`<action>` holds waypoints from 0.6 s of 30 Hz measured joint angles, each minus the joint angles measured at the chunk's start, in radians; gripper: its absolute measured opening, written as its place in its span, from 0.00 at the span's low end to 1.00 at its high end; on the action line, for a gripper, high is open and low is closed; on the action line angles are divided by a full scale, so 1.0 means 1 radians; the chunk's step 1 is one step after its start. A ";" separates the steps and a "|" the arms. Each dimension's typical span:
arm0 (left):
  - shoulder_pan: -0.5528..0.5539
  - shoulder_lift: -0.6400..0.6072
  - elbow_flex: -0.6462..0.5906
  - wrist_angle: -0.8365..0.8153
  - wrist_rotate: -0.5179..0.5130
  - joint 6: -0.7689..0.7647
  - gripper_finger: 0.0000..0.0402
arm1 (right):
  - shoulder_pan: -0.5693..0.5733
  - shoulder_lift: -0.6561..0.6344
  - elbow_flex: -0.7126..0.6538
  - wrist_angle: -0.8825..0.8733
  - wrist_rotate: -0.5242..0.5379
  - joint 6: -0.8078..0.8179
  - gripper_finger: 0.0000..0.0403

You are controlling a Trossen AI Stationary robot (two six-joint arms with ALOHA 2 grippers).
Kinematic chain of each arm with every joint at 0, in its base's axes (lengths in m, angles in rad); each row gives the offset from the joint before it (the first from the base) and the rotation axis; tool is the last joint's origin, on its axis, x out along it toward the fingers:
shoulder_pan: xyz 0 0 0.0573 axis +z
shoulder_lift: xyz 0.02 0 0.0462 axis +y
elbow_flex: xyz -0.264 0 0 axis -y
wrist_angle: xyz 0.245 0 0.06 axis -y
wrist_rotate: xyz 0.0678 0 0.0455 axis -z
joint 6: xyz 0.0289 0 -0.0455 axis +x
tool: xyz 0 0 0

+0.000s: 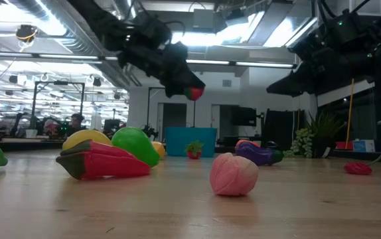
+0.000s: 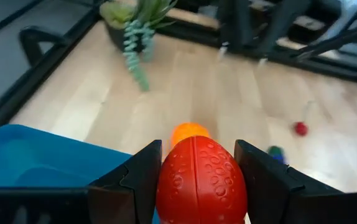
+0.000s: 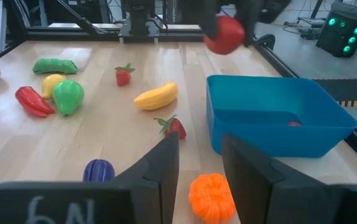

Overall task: Pick and placing Produce into tupperware
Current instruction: Put the top left strawberry into the blue bin

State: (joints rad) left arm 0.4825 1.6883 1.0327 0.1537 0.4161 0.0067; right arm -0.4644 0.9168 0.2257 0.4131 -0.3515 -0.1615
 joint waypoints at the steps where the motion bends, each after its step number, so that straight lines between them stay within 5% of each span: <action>1: 0.000 0.013 0.024 -0.030 -0.019 0.007 0.44 | 0.000 0.000 0.000 -0.004 0.000 0.000 0.30; 18: 0.060 0.181 0.369 -0.508 -0.237 0.111 0.44 | 0.000 0.000 0.000 -0.039 0.000 -0.004 0.30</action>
State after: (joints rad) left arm 0.5423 1.8695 1.4015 -0.3539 0.1791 0.1177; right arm -0.4644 0.9169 0.2256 0.3740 -0.3515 -0.1658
